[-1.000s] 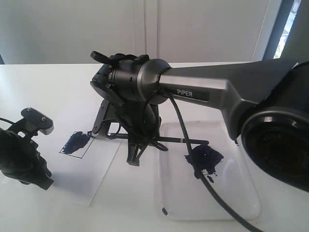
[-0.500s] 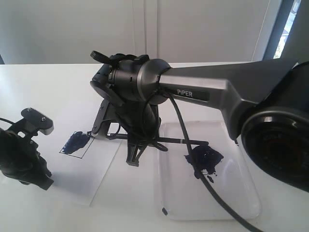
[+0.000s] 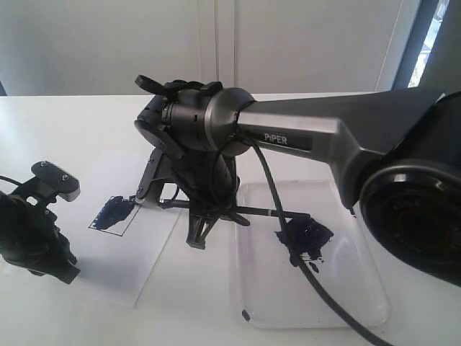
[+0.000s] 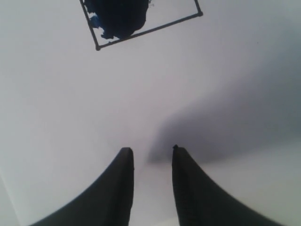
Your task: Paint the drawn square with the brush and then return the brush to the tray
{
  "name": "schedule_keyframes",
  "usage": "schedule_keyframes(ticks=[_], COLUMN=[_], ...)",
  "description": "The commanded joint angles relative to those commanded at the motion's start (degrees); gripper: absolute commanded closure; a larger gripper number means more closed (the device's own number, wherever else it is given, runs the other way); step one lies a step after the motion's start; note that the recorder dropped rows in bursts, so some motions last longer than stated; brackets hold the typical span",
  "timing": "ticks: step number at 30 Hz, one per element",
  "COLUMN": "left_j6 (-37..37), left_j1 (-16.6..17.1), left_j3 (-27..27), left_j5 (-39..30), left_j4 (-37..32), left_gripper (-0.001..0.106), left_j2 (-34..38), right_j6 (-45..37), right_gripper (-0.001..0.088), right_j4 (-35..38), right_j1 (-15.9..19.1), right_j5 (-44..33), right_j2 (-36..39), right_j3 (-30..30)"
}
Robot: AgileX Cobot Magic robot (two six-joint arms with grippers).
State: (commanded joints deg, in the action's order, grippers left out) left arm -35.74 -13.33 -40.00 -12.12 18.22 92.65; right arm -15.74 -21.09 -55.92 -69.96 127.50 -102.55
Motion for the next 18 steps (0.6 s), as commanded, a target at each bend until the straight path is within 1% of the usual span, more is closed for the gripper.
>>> schedule_keyframes(ticks=[15,18], left_j6=[0.0,0.0], left_j1=[0.0,0.0], left_j3=[0.0,0.0], left_j5=[0.0,0.0], left_j4=[0.0,0.0], left_gripper=[0.071,0.071], left_j2=[0.0,0.0], right_j6=[0.1,0.1], right_gripper=[0.0868,0.0868], right_j4=[-0.3,0.9], right_j1=[1.1,1.1], right_j5=[0.0,0.0], right_j2=[1.1,1.9], right_j3=[0.0,0.0])
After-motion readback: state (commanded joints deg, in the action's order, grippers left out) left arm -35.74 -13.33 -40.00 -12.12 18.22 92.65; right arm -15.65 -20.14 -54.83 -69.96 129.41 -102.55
